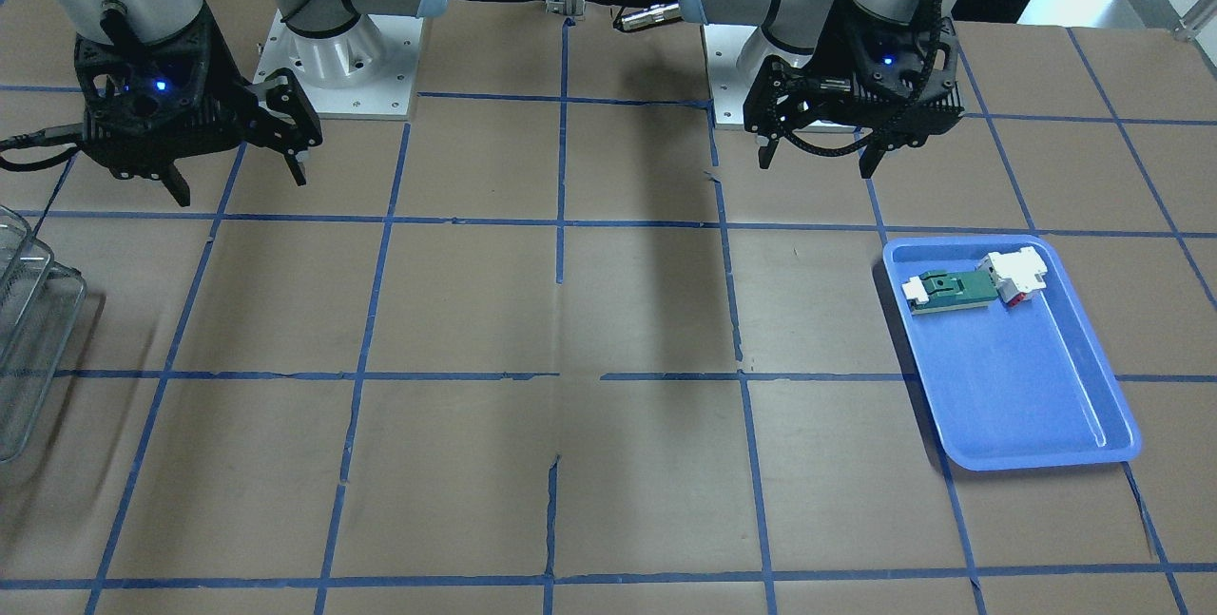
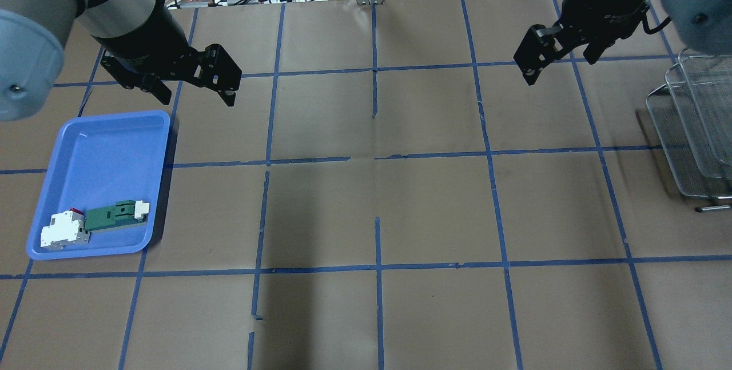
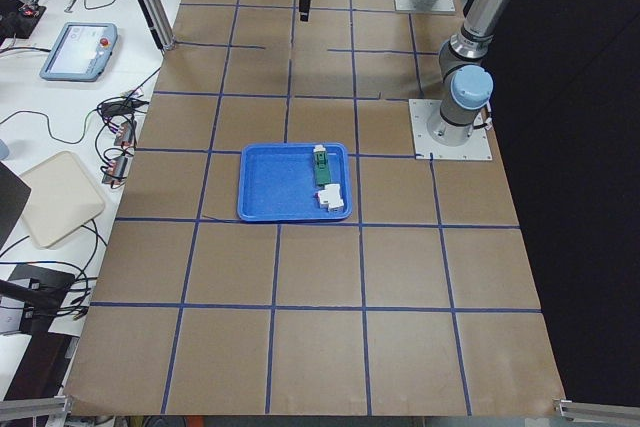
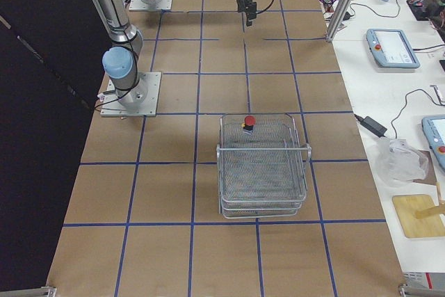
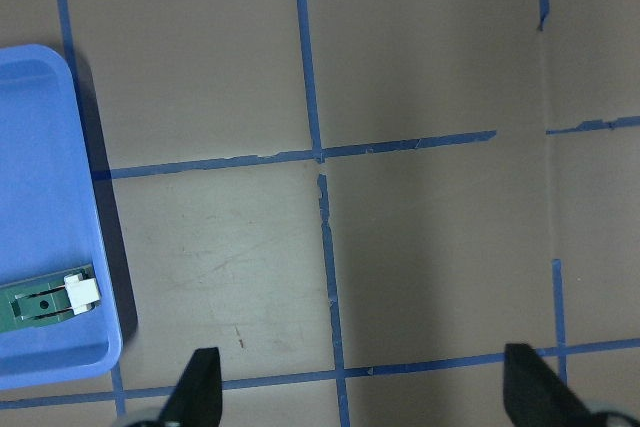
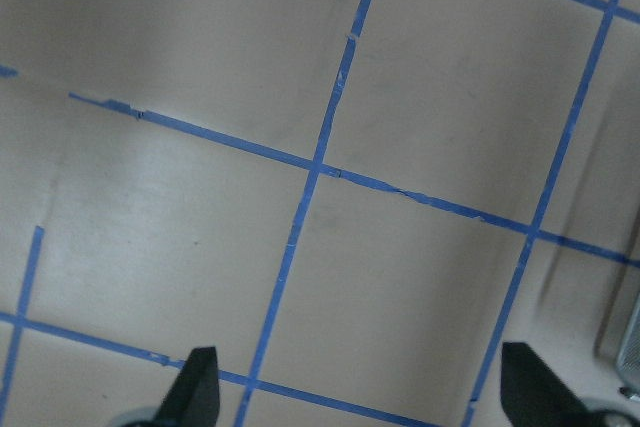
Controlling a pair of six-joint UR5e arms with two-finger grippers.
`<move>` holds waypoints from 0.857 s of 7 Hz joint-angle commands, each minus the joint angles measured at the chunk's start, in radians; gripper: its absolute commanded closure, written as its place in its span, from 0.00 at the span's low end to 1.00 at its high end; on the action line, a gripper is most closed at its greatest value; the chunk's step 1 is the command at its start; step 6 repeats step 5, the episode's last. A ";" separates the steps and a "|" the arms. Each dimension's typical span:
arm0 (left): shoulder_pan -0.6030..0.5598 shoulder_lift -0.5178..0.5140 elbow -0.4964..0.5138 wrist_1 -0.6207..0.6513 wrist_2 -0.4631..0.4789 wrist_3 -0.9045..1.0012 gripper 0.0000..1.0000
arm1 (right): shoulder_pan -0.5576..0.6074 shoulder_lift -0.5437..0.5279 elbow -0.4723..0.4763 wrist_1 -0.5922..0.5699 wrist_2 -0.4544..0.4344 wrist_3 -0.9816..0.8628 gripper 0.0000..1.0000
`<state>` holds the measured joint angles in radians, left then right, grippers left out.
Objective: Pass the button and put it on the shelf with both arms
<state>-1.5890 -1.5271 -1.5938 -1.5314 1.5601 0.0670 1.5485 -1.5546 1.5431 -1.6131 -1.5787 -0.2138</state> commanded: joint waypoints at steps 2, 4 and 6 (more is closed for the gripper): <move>-0.002 0.001 0.000 0.000 0.000 0.001 0.00 | 0.012 0.007 -0.006 0.048 0.020 0.336 0.00; -0.002 0.002 -0.006 0.000 -0.001 0.004 0.00 | 0.012 0.005 -0.004 0.048 0.016 0.340 0.00; -0.002 0.004 -0.006 0.000 0.000 0.004 0.00 | 0.013 0.004 -0.003 0.050 0.002 0.340 0.00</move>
